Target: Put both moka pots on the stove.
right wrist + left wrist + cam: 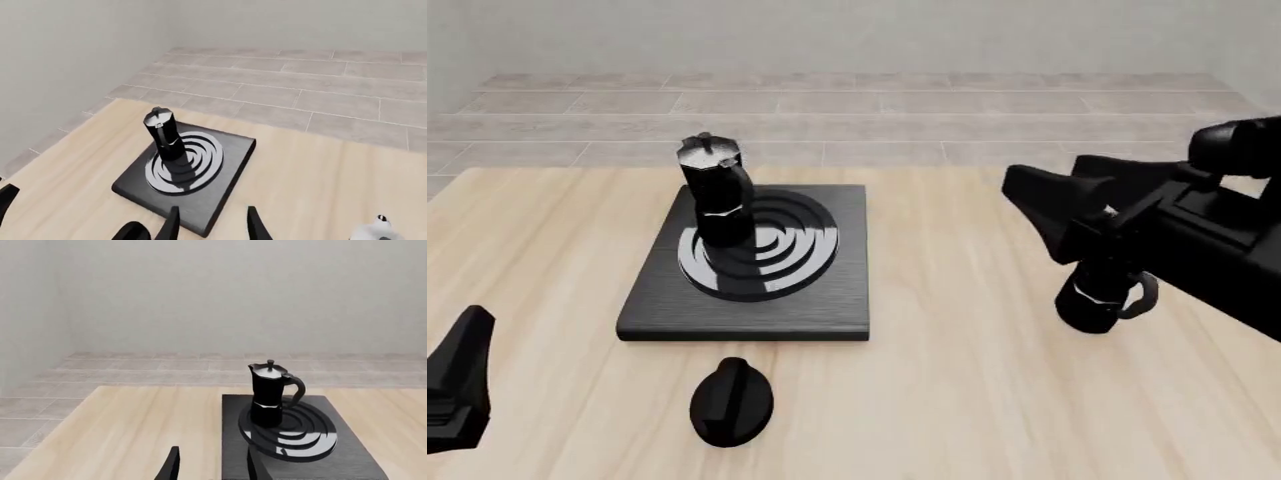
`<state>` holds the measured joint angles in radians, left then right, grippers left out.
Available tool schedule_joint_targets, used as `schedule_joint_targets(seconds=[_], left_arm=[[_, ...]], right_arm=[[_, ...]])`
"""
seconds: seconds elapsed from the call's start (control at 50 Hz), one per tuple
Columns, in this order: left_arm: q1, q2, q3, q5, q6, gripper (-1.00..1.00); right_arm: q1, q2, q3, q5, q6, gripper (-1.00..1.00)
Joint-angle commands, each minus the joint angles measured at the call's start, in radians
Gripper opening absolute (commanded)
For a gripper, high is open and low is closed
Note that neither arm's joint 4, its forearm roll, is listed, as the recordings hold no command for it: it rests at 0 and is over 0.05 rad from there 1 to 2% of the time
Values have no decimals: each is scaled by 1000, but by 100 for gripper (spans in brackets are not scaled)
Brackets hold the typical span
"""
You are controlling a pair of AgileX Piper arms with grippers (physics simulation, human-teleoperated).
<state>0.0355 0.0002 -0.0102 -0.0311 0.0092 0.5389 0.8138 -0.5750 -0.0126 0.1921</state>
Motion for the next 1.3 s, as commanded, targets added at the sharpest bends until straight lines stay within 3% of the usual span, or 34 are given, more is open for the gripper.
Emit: schedule_joint_targets(seconds=[0.02, 0.18, 0.26, 0.5, 0.6, 0.72, 0.74, 0.92, 1.3], left_arm=[[-7, 0, 2, 5, 14, 100], [-8, 0, 1, 8, 21, 100], [-7, 0, 1, 9, 21, 100], [-3, 0, 0, 7, 18, 100], [-4, 0, 1, 6, 18, 100], [-4, 0, 1, 6, 20, 100], [-4, 0, 1, 5, 19, 100], [-9, 0, 2, 3, 27, 100], [-9, 0, -2, 1, 26, 100]], right_arm=[[-106, -137, 91, 36, 34, 100], [-183, -218, 130, 75, 69, 100], [-239, -253, 148, 90, 49, 100], [-340, -304, 198, 108, 72, 100], [-380, -327, 199, 124, 38, 100], [-390, -329, 213, 118, 57, 100], [-406, -329, 210, 119, 32, 100], [-445, -308, 205, 119, -10, 100], [-513, -322, 225, 135, -42, 100]])
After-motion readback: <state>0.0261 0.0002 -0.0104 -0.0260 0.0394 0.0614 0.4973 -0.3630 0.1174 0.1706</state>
